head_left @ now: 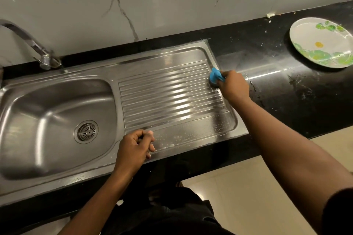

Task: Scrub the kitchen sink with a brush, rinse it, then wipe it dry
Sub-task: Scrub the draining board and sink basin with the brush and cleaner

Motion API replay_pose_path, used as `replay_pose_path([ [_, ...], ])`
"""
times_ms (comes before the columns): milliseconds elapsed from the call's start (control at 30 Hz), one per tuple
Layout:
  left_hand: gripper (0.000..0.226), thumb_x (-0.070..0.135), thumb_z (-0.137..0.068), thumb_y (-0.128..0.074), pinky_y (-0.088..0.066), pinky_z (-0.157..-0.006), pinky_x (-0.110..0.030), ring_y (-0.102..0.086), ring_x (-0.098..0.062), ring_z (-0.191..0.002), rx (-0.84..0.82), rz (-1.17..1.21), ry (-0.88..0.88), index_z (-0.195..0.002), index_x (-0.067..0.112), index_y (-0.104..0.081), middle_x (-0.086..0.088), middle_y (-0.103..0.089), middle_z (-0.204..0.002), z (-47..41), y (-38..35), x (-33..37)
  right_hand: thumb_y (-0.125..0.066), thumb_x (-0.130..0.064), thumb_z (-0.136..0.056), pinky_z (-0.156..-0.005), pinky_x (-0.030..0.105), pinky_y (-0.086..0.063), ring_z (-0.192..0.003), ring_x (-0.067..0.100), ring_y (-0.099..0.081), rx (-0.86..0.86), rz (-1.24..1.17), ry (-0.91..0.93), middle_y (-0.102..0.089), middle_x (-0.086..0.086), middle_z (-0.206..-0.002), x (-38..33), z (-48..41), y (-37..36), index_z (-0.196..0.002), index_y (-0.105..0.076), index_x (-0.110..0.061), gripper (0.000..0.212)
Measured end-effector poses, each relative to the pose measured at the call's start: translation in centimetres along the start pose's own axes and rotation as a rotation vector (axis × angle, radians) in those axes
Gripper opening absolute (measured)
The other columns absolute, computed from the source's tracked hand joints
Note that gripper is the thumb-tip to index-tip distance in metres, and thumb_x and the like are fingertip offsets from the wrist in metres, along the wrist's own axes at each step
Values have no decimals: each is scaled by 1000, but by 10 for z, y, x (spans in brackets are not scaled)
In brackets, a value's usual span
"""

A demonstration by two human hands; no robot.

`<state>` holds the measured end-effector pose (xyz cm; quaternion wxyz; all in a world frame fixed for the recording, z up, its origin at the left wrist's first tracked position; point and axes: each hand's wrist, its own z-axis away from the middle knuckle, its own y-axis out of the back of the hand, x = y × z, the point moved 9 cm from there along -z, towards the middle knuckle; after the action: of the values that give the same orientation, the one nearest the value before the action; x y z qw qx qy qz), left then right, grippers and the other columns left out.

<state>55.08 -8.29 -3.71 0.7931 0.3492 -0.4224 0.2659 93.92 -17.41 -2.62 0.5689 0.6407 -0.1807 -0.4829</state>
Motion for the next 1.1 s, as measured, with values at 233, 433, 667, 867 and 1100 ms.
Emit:
replay_pose_path([
  [233, 27, 23, -105, -59, -49, -56, -24, -61, -16, -54, -19, 3, 19, -85, 10, -72, -9, -72, -69, -2, -12, -5, -65, -31, -102, -84, 46, -62, -101, 28, -73, 39, -31, -66, -73, 11, -124, 44, 96, 1, -148, -56, -26, 47],
  [433, 28, 26, -105, -60, -50, -58, -29, -62, -19, -55, -26, 18, 10, -85, 12, -73, -9, -72, -69, -6, -15, -1, -66, -33, -101, -88, 52, -62, -106, 30, -72, 37, -47, -97, -72, 12, -127, 59, 110, -1, -149, -56, -25, 49],
  [667, 30, 28, -105, -59, -48, -54, -26, -62, -20, -55, 19, 27, 9, -84, 12, -72, -10, -72, -70, -5, 5, -5, -66, -36, -101, -82, 44, -63, -91, 16, -71, -44, -255, -116, -75, 2, -116, -3, 108, -36, -137, -65, -25, 38],
  [867, 29, 27, -105, -59, -49, -53, -26, -62, -19, -53, 36, -5, 3, -84, 10, -72, -11, -72, -68, -5, 27, -9, -61, -40, -102, -96, 35, -50, -118, 24, -67, -234, -227, 135, -71, 2, -131, -129, 171, -110, -149, -56, -34, 48],
  [1100, 29, 25, -105, -59, -48, -52, -27, -61, -20, -54, 7, 9, 12, -84, 8, -72, -13, -71, -69, -11, 53, -17, -62, -49, -100, -78, 32, -52, -100, 24, -70, -157, -155, 34, -75, 0, -113, -70, 148, -79, -139, -64, -36, 41],
])
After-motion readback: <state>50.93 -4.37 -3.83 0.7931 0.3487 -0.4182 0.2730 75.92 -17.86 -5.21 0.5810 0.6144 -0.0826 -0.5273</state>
